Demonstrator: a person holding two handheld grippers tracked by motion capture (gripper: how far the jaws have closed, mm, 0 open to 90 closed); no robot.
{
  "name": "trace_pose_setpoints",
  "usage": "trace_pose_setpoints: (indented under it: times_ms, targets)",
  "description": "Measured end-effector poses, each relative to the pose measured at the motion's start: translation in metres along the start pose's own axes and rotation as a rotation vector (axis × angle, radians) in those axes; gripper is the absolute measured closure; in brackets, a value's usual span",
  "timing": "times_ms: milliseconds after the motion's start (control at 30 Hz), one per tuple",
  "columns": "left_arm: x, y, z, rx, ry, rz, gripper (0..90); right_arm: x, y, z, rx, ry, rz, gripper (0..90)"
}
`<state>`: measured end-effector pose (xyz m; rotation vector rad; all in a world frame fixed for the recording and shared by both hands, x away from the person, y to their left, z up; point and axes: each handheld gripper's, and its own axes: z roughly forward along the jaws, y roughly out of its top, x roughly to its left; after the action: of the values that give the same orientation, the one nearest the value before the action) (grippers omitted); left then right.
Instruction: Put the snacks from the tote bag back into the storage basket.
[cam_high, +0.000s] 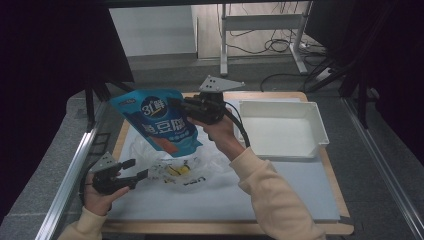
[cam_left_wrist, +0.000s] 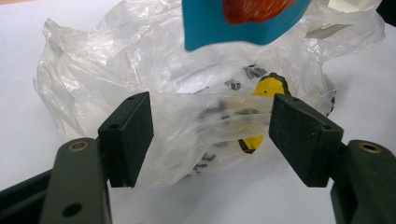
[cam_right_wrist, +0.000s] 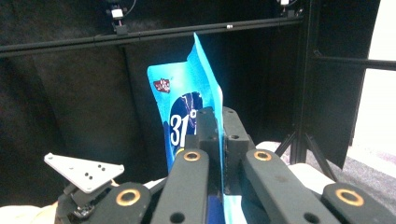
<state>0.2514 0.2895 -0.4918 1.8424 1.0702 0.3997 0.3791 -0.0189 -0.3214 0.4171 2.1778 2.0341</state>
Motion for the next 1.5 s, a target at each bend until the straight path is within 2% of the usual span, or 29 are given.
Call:
trace_pose_setpoints:
  times_ms: [367, 867, 1267, 1500]
  targets:
    - [0.000, 0.000, 0.000, 0.002, 0.003, 0.003, 30.6, -0.004, 0.011, -0.014, -0.004, -0.007, -0.004, 88.8]
    - [0.000, 0.000, 0.001, 0.006, 0.008, 0.007, 30.6, -0.012, 0.026, -0.044, -0.045, -0.034, -0.013, 88.8]
    - [0.000, 0.000, 0.001, 0.005, 0.009, 0.005, 30.4, -0.020, 0.027, -0.059, -0.040, -0.058, -0.019, 88.8]
    - [0.000, 0.000, 0.001, 0.007, 0.010, 0.005, 30.3, -0.027, 0.026, -0.070, -0.045, -0.079, -0.003, 88.8]
